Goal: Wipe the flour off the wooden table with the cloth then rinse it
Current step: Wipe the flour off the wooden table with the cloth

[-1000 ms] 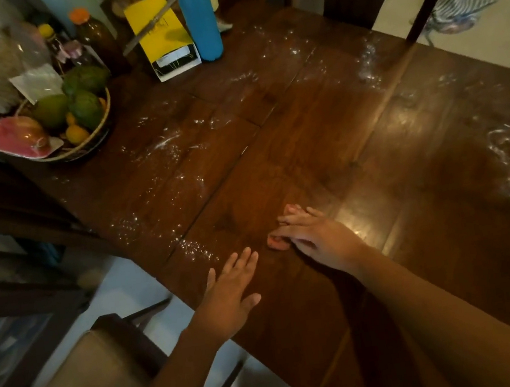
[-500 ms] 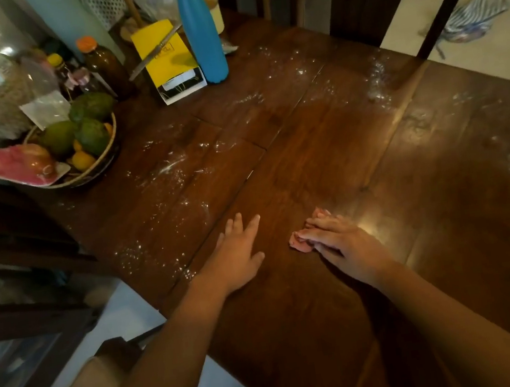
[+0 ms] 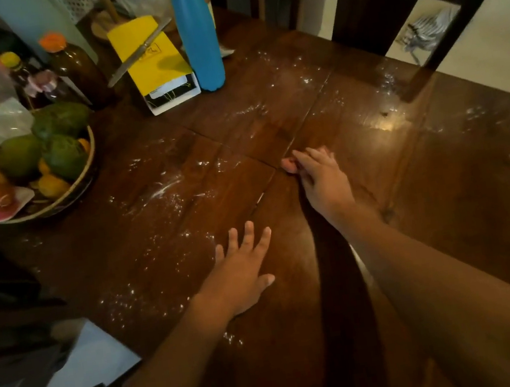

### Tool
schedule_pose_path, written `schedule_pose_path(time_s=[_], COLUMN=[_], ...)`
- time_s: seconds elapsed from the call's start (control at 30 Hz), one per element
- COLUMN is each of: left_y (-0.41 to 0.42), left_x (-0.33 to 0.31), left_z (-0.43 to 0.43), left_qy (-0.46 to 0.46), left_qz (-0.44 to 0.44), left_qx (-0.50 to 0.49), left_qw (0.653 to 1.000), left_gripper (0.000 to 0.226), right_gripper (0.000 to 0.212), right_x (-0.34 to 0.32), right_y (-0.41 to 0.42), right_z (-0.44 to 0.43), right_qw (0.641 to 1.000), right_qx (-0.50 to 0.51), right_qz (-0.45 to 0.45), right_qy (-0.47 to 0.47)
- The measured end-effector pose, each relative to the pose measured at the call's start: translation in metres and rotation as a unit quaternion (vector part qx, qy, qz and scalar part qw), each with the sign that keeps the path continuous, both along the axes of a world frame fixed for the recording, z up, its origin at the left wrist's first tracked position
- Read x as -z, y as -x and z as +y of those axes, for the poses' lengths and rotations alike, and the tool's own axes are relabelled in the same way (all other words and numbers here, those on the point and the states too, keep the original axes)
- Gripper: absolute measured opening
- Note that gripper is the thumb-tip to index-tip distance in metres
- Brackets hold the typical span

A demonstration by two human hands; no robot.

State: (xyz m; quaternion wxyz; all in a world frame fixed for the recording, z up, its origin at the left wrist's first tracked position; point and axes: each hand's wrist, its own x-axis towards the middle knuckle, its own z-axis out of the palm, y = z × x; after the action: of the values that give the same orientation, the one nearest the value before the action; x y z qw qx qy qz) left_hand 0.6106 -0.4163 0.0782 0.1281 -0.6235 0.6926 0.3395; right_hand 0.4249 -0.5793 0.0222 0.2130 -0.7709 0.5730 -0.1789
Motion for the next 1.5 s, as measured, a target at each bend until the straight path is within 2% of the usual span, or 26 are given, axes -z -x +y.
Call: schedule_pose_path(time_s=[0.13, 0.2, 0.27, 0.33, 0.37, 0.43, 0.5, 0.53, 0.57, 0.6, 0.67, 0.73, 0.8, 0.87, 0.93, 1.0, 1.07, 1.13, 1.23, 1.3, 1.37, 1.43, 1.5], left_y=[-0.01, -0.015, -0.02, -0.025, -0.027, -0.029, -0.03, -0.03, -0.03, -0.03, -0.029, -0.029, -0.03, -0.031, -0.031, -0.031, -0.033, -0.034, -0.032, -0.03, -0.031, -0.031, -0.031], left_x=[0.009, 0.015, 0.019, 0.02, 0.02, 0.02, 0.021, 0.022, 0.023, 0.024, 0.025, 0.025, 0.024, 0.023, 0.023, 0.024, 0.025, 0.028, 0.031, 0.031, 0.029, 0.027, 0.027], left_z=[0.0, 0.002, 0.001, 0.0, -0.001, -0.002, -0.002, -0.002, -0.002, -0.002, -0.002, -0.003, -0.004, -0.004, -0.003, -0.002, -0.003, -0.002, -0.001, 0.0, 0.001, 0.002, 0.002], left_qy=[0.02, 0.032, 0.041, 0.042, 0.043, 0.053, 0.061, 0.06, 0.057, 0.054, 0.048, 0.049, 0.057, 0.067, 0.063, 0.055, 0.052, 0.052, 0.058, 0.072, 0.082, 0.089, 0.098], left_qz=[0.0, -0.021, -0.03, -0.018, -0.013, -0.009, -0.004, -0.004, -0.003, -0.003, -0.004, 0.001, 0.007, 0.01, 0.01, 0.005, 0.004, 0.0, -0.018, -0.005, 0.012, 0.021, 0.025], left_qx=[0.034, 0.062, 0.085, 0.097, 0.101, 0.11, 0.114, 0.114, 0.113, 0.112, 0.115, 0.117, 0.117, 0.114, 0.114, 0.122, 0.131, 0.137, 0.143, 0.125, 0.111, 0.103, 0.094], left_qw=[0.999, 0.997, 0.995, 0.994, 0.994, 0.993, 0.992, 0.992, 0.992, 0.992, 0.992, 0.992, 0.991, 0.991, 0.991, 0.991, 0.99, 0.989, 0.988, 0.99, 0.99, 0.99, 0.99], left_gripper=[0.079, 0.077, 0.076, 0.075, 0.075, 0.076, 0.078, 0.079, 0.079, 0.08, 0.081, 0.081, 0.082, 0.081, 0.081, 0.079, 0.074, 0.072, 0.074, 0.08, 0.081, 0.08, 0.08], right_gripper=[0.043, 0.039, 0.037, 0.038, 0.039, 0.04, 0.038, 0.035, 0.032, 0.03, 0.032, 0.037, 0.039, 0.04, 0.04, 0.038, 0.034, 0.033, 0.036, 0.038, 0.042, 0.041, 0.038], right_x=[-0.01, -0.012, -0.012, -0.011, -0.012, -0.008, -0.007, -0.008, -0.009, -0.008, -0.005, -0.001, -0.003, -0.005, -0.006, -0.009, -0.011, -0.011, -0.011, -0.013, -0.013, -0.013, -0.012], right_y=[-0.076, -0.103, -0.111, -0.102, -0.097, -0.093, -0.106, -0.12, -0.135, -0.149, -0.167, -0.167, -0.154, -0.141, -0.137, -0.154, -0.183, -0.2, -0.196, -0.174, -0.145, -0.113, -0.098], right_z=[-0.029, -0.028, -0.026, -0.036, -0.043, -0.059, -0.066, -0.063, -0.055, -0.046, -0.027, -0.018, -0.028, -0.045, -0.06, -0.064, -0.055, -0.042, -0.03, -0.037, -0.051, -0.07, -0.083], right_qw=[0.999, 0.989, 0.958, 0.928, 0.927, 0.952, 0.989, 0.996, 0.997, 0.996, 0.982, 0.953, 0.931, 0.941, 0.975, 0.994, 0.995, 0.983, 0.929, 0.909, 0.936, 0.977, 0.997], right_qx=[-0.049, -0.145, -0.283, -0.367, -0.372, -0.304, -0.147, -0.074, -0.043, -0.057, -0.172, -0.299, -0.364, -0.339, -0.224, -0.109, -0.09, -0.172, -0.367, -0.415, -0.351, -0.21, -0.059], right_qz=[0.008, -0.02, -0.023, -0.006, 0.008, 0.018, -0.006, -0.014, -0.024, -0.038, -0.058, -0.044, -0.028, -0.012, -0.013, -0.009, -0.026, -0.053, -0.042, -0.013, 0.017, 0.016, 0.001], right_qy=[0.001, -0.011, -0.037, -0.057, -0.053, -0.012, 0.033, 0.046, 0.054, 0.058, 0.047, 0.02, -0.008, -0.012, 0.006, 0.022, 0.037, 0.05, 0.009, -0.034, -0.029, 0.018, 0.055])
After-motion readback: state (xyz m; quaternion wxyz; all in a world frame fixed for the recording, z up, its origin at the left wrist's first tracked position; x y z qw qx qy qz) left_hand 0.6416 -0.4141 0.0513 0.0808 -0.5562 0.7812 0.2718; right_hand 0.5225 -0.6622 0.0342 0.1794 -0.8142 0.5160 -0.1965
